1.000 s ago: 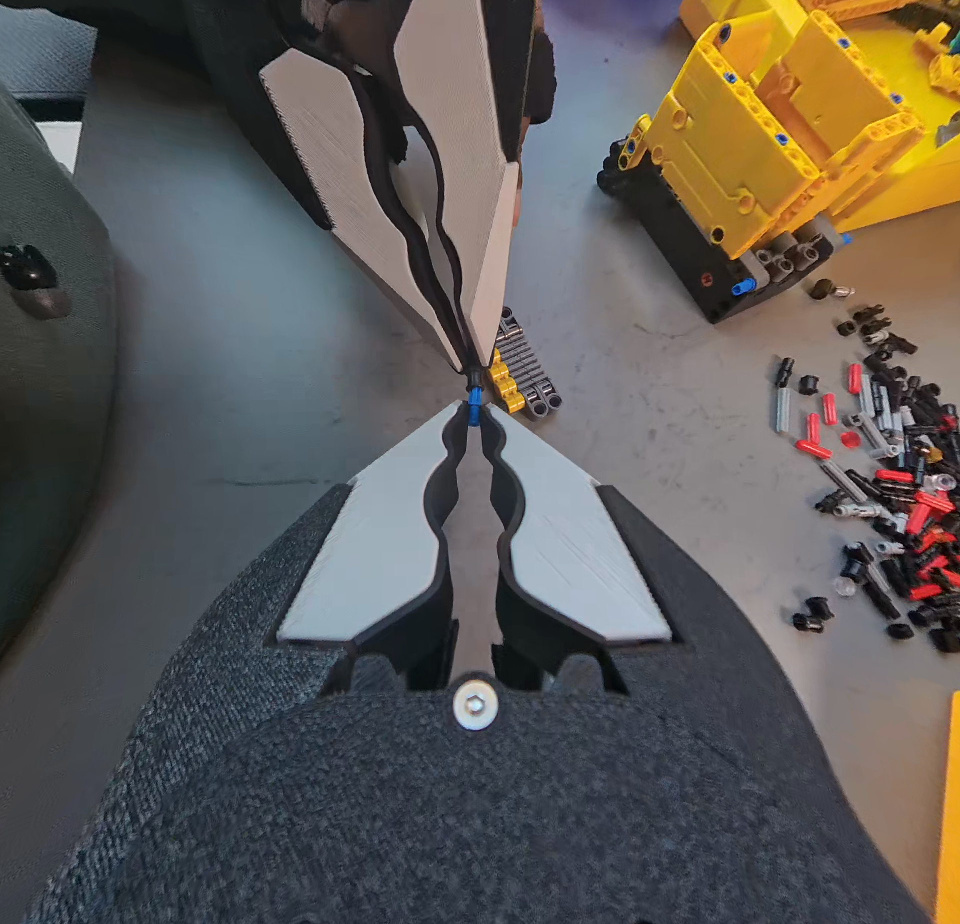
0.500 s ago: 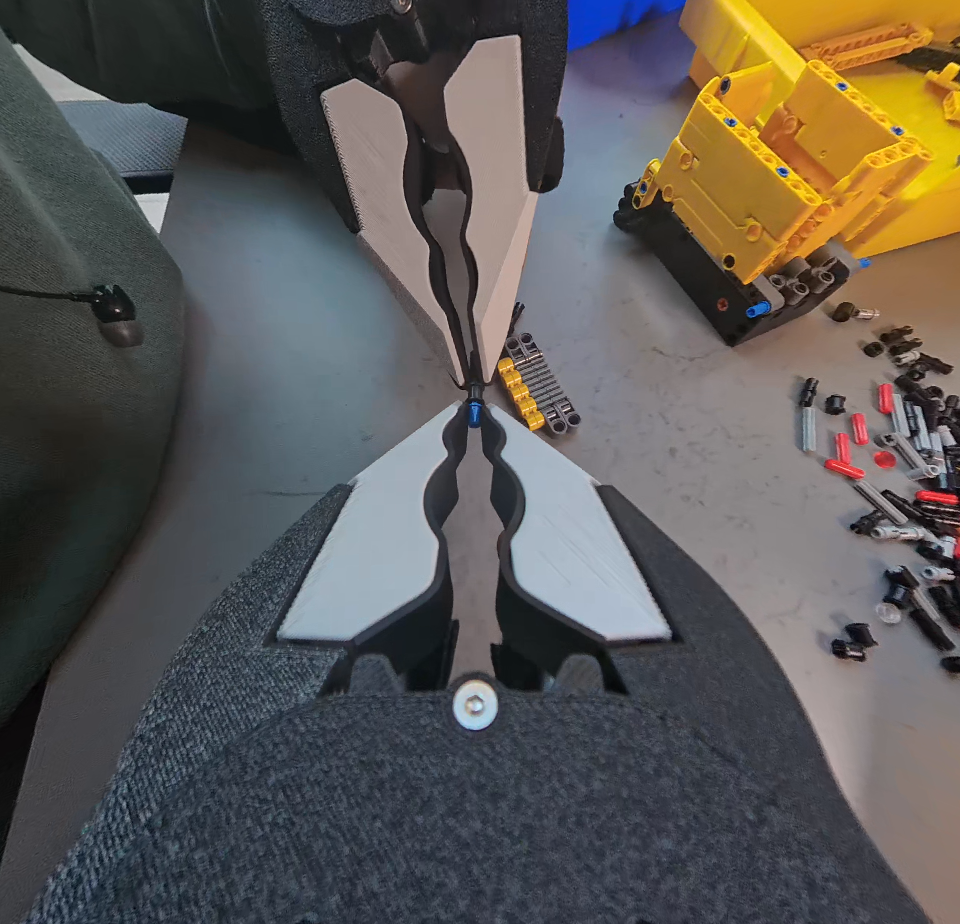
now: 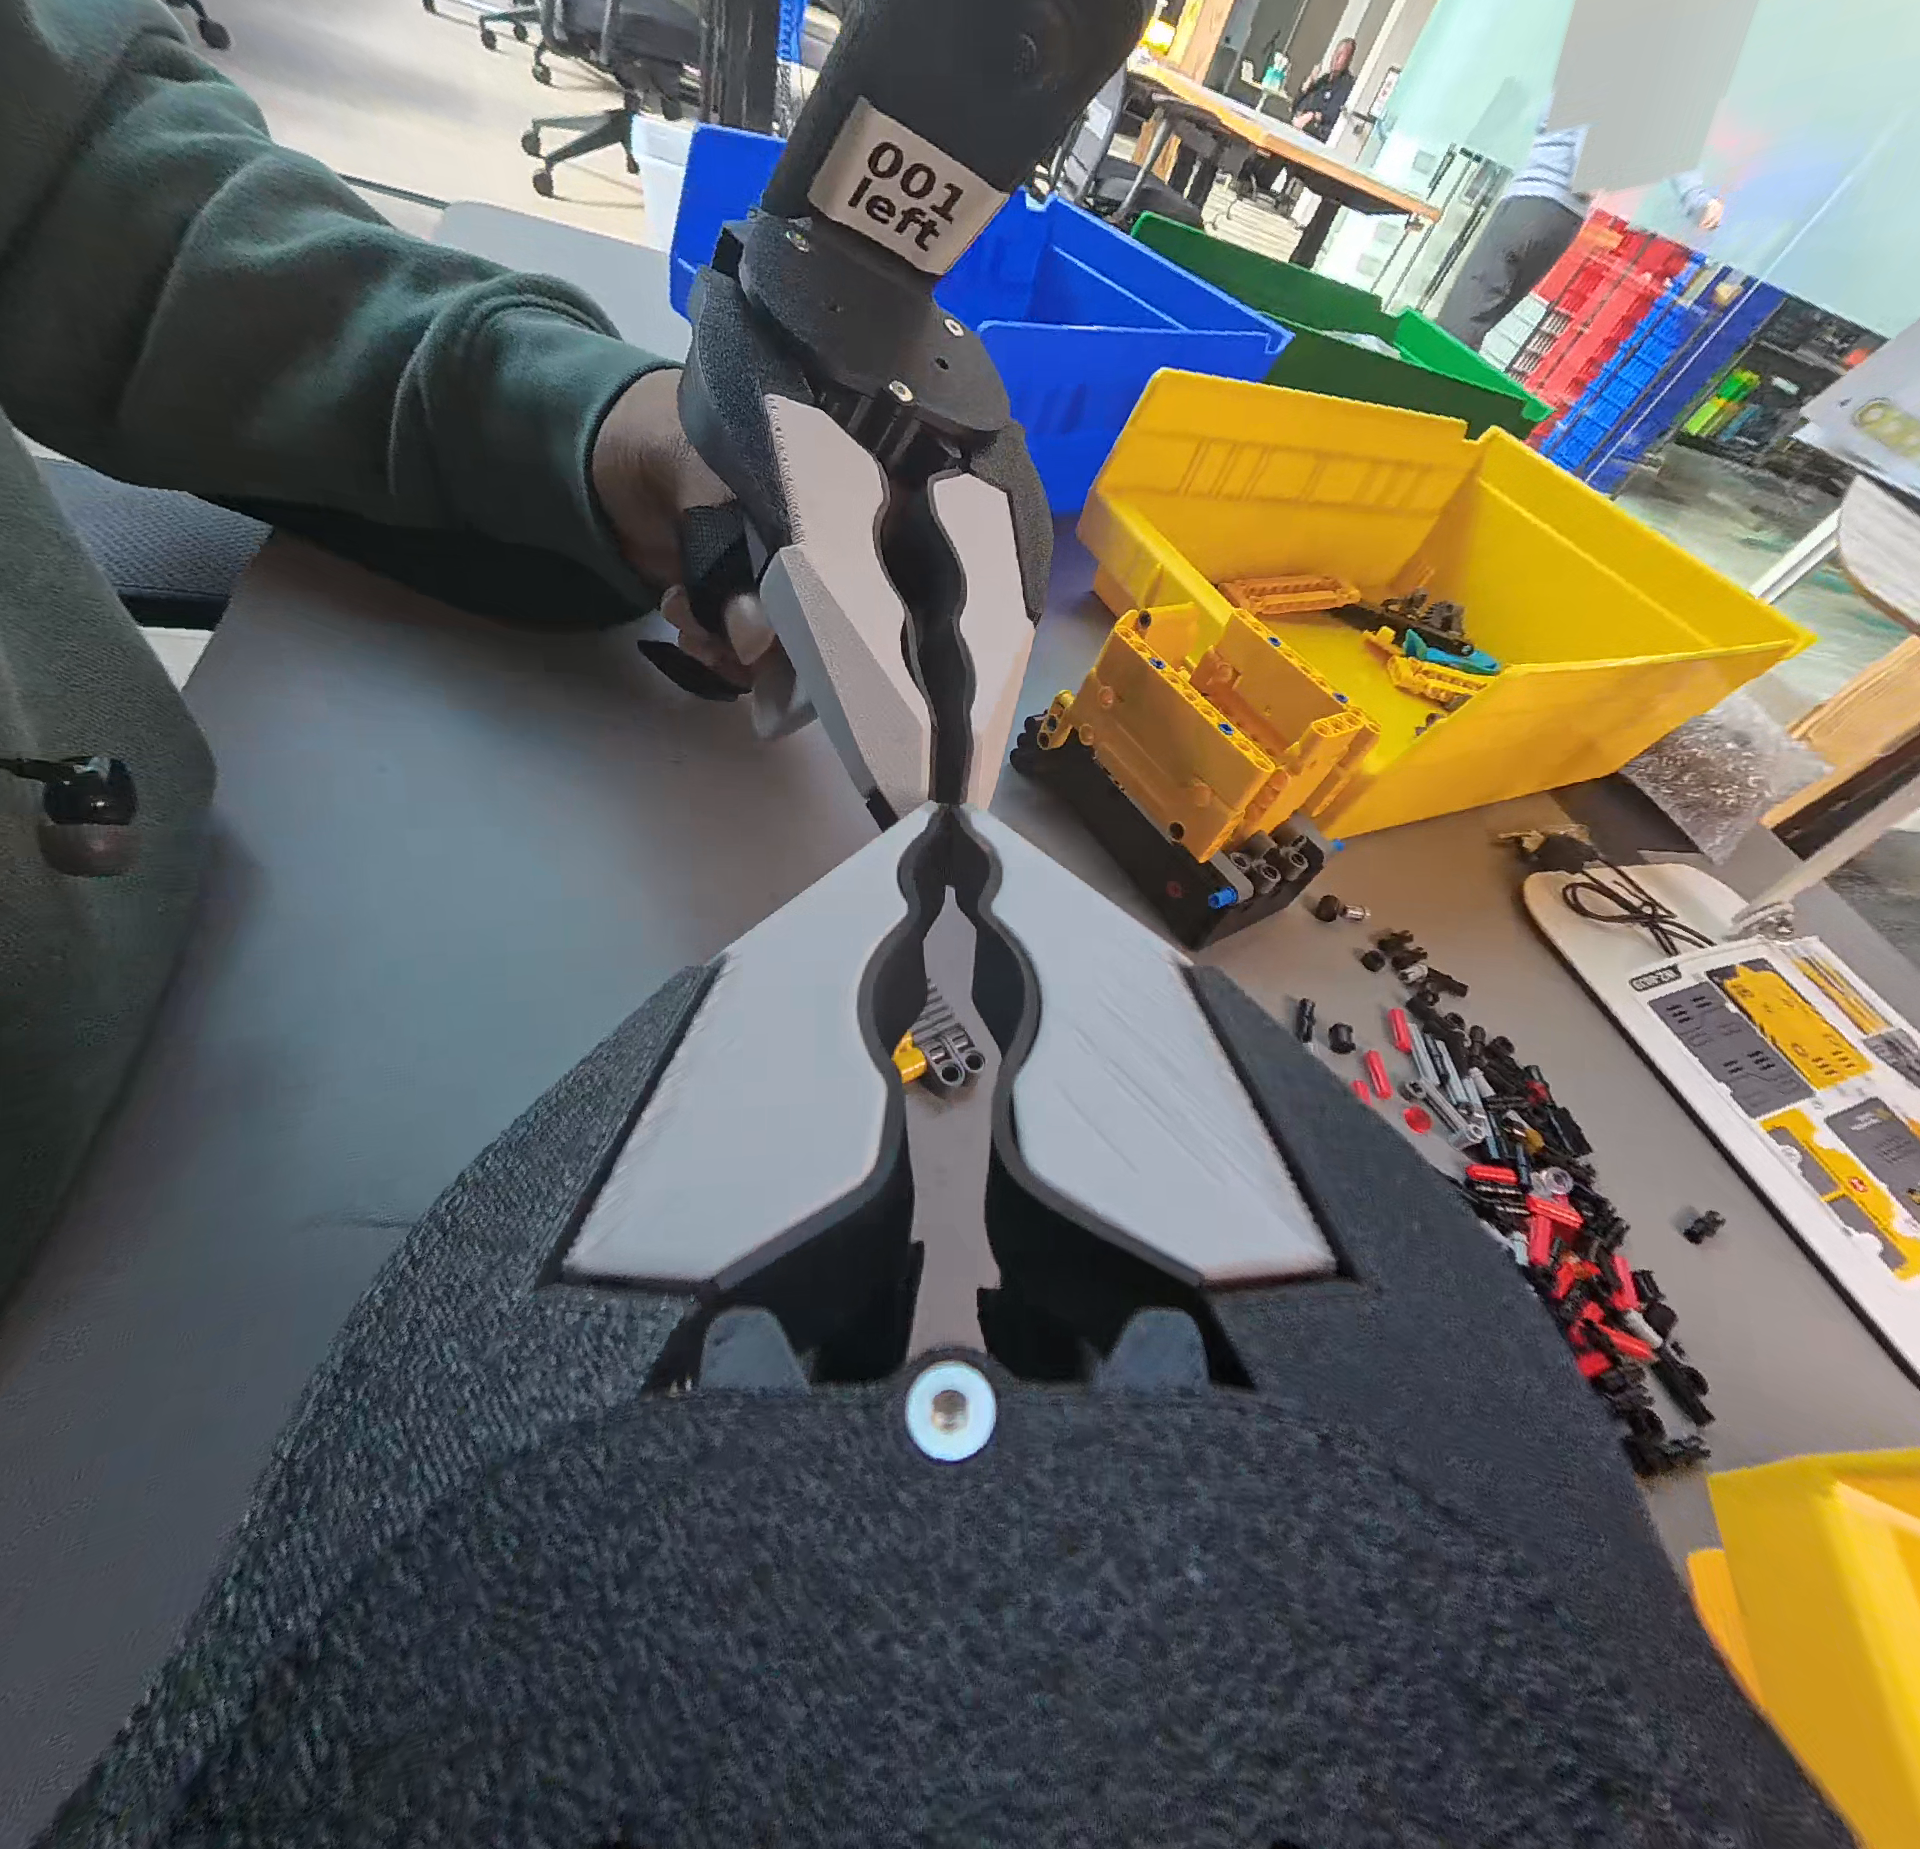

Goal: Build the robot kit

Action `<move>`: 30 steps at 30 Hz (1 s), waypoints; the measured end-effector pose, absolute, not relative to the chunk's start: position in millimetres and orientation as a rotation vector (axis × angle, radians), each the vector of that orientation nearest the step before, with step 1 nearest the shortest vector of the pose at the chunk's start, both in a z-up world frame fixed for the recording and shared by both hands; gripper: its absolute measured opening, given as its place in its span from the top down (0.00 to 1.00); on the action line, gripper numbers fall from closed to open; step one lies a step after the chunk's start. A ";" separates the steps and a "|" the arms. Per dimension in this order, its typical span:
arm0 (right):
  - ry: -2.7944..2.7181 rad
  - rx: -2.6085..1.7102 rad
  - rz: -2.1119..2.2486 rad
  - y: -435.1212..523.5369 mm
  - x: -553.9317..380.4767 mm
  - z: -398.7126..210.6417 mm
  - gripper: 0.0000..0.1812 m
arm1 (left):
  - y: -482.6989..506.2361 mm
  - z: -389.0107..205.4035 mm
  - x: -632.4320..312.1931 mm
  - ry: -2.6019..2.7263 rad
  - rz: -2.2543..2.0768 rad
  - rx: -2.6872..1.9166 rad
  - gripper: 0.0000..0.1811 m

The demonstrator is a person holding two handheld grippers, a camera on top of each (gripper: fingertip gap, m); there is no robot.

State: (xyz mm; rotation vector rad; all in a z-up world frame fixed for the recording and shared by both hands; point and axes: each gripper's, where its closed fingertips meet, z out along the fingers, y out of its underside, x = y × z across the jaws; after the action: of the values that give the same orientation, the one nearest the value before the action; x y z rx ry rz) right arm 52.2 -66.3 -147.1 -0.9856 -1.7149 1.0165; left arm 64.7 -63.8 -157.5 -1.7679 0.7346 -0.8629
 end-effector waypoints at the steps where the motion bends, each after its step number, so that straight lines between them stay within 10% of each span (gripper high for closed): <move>1: -1.707 -0.977 1.006 -65.5 52.1 -146.1 1.00 | -63.7 -156.3 64.1 0.727 -0.870 -1.765 0.98; 30: -1.473 -0.840 0.664 -49.0 33.0 -120.1 0.74 | -47.6 -117.4 49.9 0.059 -1.677 -1.497 0.99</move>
State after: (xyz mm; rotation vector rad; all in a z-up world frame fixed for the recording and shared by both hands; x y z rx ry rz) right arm 33.0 -49.0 -120.1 -0.8400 -1.4727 0.6644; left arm 49.9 -47.6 -117.4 -1.4969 0.0591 -1.6771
